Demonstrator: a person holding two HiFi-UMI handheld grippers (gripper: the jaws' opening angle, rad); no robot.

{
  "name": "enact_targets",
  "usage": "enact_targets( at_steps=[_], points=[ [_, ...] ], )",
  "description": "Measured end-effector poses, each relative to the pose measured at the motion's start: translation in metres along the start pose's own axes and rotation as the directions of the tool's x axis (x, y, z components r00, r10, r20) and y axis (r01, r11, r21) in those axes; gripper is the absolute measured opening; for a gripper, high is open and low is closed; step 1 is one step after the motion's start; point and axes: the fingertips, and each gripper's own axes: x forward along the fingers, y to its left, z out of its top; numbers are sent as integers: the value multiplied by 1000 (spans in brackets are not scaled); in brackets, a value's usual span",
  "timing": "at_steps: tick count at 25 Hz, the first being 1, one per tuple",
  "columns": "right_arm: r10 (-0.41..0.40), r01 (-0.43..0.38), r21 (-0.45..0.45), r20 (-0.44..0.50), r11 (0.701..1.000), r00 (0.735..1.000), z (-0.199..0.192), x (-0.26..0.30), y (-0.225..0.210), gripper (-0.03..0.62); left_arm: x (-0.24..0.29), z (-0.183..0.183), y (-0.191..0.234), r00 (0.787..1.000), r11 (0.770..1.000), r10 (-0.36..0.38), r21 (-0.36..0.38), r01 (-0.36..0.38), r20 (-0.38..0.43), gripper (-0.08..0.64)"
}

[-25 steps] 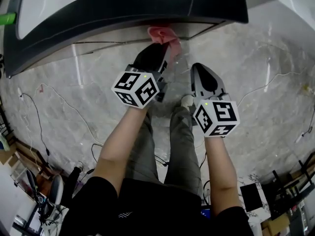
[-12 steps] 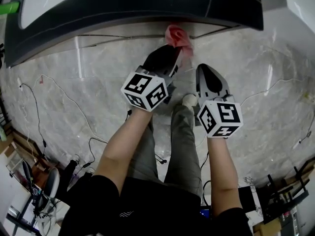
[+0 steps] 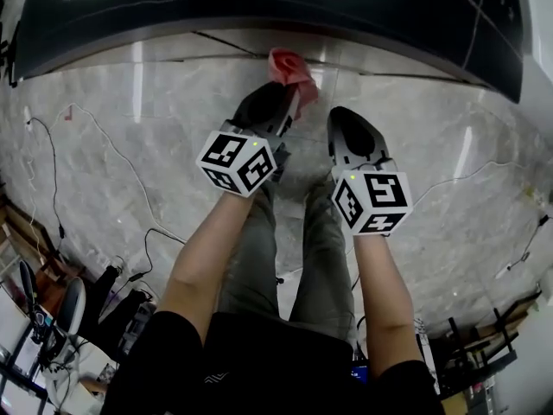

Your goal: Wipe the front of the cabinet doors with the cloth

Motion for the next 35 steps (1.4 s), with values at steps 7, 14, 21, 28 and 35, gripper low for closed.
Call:
enact_targets(
  at_steps=[7, 14, 21, 28, 35],
  points=[
    [62, -66, -75, -58, 995, 996, -13, 40, 46, 40, -31, 5, 46, 999, 999, 50, -6, -50, 22, 32],
    [84, -95, -136, -87, 986, 993, -19, 65, 69, 40, -38, 7, 78, 995, 996, 87, 11, -88, 54, 32],
    [86, -98, -149, -89, 984, 992, -19, 69, 66, 40, -15, 0, 82, 996, 998, 69, 6, -69, 52, 32],
    [52, -63, -144, -73, 988, 996, -16, 52, 40, 40, 10, -1, 61, 999, 999, 37, 16, -37, 36, 32],
    [11, -18, -119, -56, 993, 998, -14, 32, 4, 40, 32, -13, 33, 1000, 999, 1, 45, 0, -3, 32]
  ],
)
